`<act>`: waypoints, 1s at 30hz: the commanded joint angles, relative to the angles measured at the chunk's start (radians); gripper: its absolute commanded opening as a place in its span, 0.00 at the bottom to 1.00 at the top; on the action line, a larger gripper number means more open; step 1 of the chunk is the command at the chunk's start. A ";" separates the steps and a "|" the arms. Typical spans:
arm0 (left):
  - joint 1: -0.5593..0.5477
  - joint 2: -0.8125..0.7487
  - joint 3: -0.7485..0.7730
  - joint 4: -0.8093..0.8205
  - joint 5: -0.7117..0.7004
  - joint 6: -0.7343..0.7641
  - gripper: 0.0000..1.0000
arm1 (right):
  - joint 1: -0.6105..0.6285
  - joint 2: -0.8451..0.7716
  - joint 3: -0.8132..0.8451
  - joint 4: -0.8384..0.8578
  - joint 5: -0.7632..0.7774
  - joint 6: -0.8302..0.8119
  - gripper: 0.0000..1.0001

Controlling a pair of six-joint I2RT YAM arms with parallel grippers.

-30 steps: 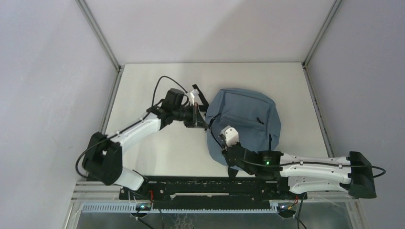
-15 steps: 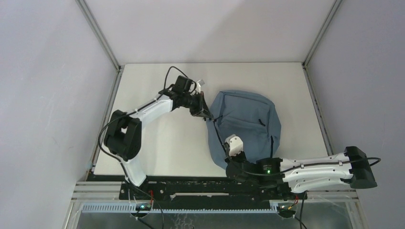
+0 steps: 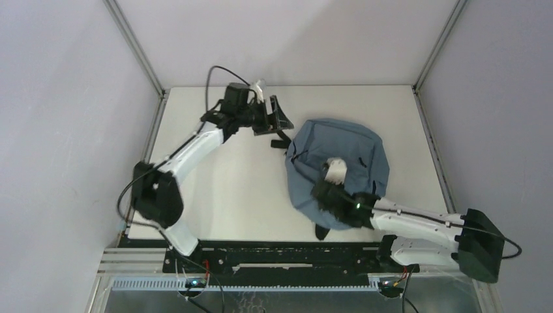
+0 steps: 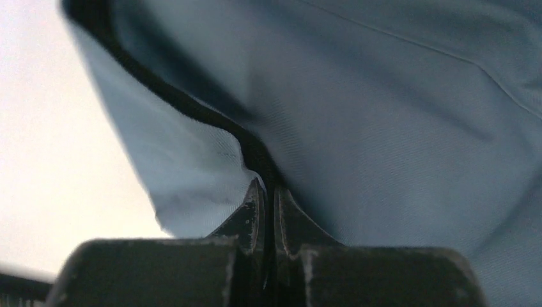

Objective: Pack the student bag
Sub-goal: Zip the student bag at the center of the board, then move the student bag to the center of the board, then reset both arms

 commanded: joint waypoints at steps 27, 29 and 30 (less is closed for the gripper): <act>0.010 -1.049 -0.553 -0.232 -0.714 0.162 1.00 | -0.631 -0.485 0.114 -0.117 -0.117 -0.053 1.00; 0.010 -1.045 -0.555 -0.242 -0.728 0.153 1.00 | -0.631 -0.495 0.109 -0.127 -0.100 -0.051 1.00; 0.010 -1.050 -0.561 -0.236 -0.729 0.149 1.00 | -0.631 -0.497 0.109 -0.128 -0.098 -0.052 1.00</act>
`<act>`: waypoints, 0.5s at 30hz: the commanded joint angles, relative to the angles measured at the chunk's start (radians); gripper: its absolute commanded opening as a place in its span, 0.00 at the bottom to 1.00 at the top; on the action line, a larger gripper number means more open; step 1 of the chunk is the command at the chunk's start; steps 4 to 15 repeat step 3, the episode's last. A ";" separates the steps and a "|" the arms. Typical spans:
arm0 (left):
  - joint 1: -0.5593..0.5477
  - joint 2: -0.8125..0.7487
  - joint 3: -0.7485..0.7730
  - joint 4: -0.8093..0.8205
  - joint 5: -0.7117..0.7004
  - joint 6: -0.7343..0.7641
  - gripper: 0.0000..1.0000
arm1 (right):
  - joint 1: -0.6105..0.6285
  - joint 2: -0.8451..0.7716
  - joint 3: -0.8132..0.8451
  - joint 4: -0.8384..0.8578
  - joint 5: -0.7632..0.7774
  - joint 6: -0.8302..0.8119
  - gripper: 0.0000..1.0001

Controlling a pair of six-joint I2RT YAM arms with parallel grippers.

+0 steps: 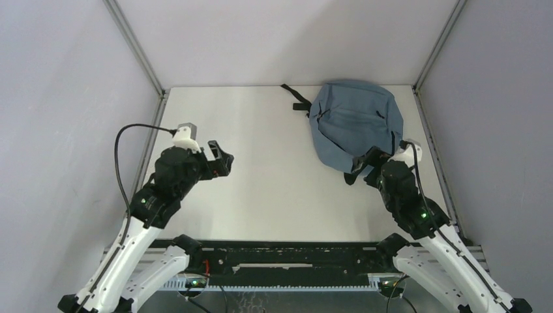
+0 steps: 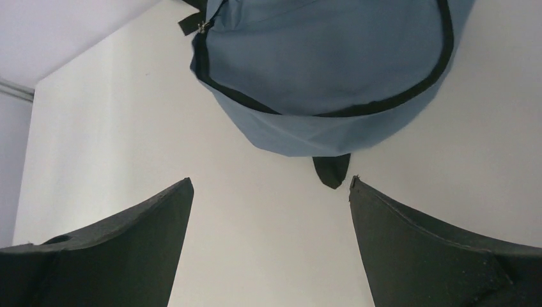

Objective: Pack the student bag
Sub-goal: Reset both arms

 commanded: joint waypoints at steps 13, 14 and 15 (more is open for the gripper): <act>0.007 -0.019 -0.031 0.031 -0.086 -0.019 1.00 | 0.002 -0.024 0.006 -0.036 0.059 0.037 1.00; 0.007 -0.019 -0.031 0.031 -0.086 -0.019 1.00 | 0.002 -0.024 0.006 -0.036 0.059 0.037 1.00; 0.007 -0.019 -0.031 0.031 -0.086 -0.019 1.00 | 0.002 -0.024 0.006 -0.036 0.059 0.037 1.00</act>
